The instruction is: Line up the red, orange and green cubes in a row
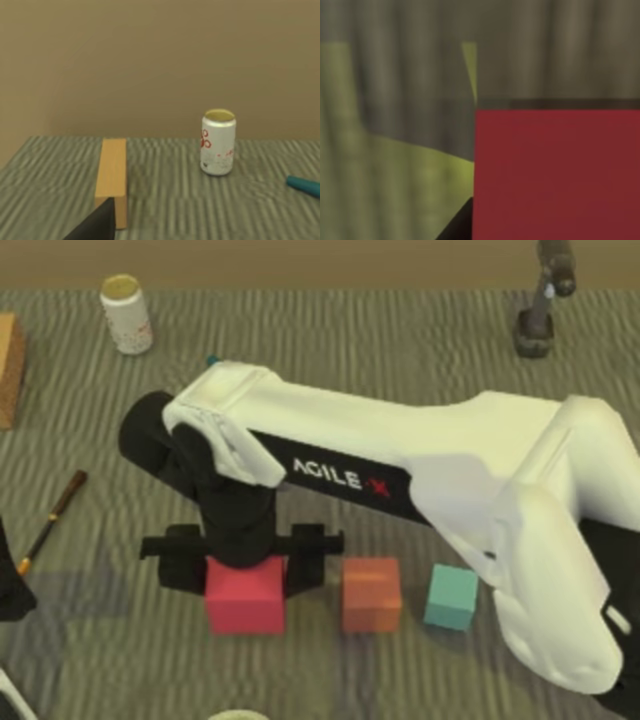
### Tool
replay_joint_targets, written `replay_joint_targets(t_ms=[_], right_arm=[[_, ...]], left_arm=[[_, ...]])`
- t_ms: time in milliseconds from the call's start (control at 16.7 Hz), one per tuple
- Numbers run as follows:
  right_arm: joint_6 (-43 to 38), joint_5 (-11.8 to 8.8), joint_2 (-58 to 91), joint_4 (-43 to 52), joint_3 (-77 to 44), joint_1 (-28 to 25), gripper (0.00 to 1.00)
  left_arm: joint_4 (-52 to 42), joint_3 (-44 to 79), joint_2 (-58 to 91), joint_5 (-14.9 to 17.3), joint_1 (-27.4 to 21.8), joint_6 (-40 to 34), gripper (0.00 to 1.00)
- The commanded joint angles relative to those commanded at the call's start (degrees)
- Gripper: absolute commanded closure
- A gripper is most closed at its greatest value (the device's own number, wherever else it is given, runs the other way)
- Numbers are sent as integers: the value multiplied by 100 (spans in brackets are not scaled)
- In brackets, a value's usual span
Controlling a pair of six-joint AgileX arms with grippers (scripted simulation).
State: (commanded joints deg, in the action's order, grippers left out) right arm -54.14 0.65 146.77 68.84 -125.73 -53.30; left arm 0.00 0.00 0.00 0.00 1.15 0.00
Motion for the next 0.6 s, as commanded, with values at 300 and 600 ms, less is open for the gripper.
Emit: replay_joint_targets(t_ms=[300,600], right_arm=[[0,0,0,0,0,0,0],[0,0,0,0,0,0,0]], left_arm=[[0,0,0,0,0,0,0],[0,0,0,0,0,0,0]])
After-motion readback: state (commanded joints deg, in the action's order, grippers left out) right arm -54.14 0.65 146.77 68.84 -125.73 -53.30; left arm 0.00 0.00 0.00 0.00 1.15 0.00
